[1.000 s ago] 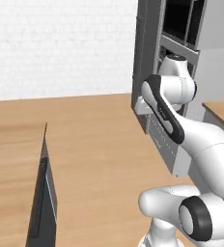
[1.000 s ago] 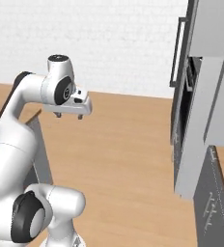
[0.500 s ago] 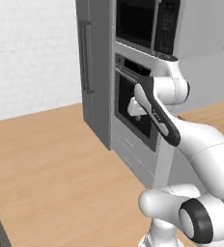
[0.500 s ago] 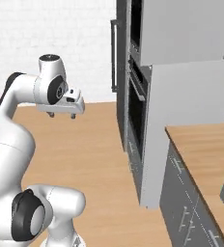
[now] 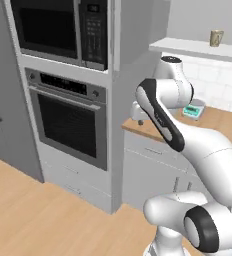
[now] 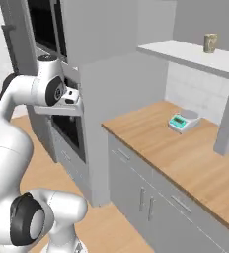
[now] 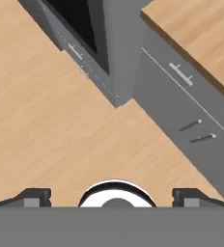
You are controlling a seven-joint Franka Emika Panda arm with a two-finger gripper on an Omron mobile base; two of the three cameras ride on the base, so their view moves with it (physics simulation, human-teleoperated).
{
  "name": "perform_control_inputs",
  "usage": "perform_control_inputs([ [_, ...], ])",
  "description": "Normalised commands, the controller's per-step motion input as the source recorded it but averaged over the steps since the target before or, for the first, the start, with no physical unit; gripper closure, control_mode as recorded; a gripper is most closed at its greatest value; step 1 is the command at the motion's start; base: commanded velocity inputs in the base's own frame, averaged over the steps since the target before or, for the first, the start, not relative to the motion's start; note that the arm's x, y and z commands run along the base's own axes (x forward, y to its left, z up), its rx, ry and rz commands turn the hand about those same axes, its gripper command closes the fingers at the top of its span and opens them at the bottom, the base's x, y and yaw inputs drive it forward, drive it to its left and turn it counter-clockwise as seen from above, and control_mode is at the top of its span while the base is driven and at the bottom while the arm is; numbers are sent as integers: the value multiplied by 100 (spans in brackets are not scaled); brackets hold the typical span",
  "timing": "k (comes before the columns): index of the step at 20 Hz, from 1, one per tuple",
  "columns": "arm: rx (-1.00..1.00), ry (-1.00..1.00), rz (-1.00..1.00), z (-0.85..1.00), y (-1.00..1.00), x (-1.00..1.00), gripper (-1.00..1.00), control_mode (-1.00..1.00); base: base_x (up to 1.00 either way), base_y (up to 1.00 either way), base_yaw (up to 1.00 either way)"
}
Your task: Gather all objects into one cabinet and sort the glasses and bowls to opposite sides.
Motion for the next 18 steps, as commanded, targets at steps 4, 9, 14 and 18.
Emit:
perform_control_inputs([
  [4,0,0,0,0,0,0,-100,100,35,7,-77],
  [9,0,0,0,0,0,0,-100,100,97,33,-38],
  [14,0,0,0,0,0,0,-100,100,94,21,-57],
  [18,0,0,0,0,0,0,-100,100,91,16,-57],
])
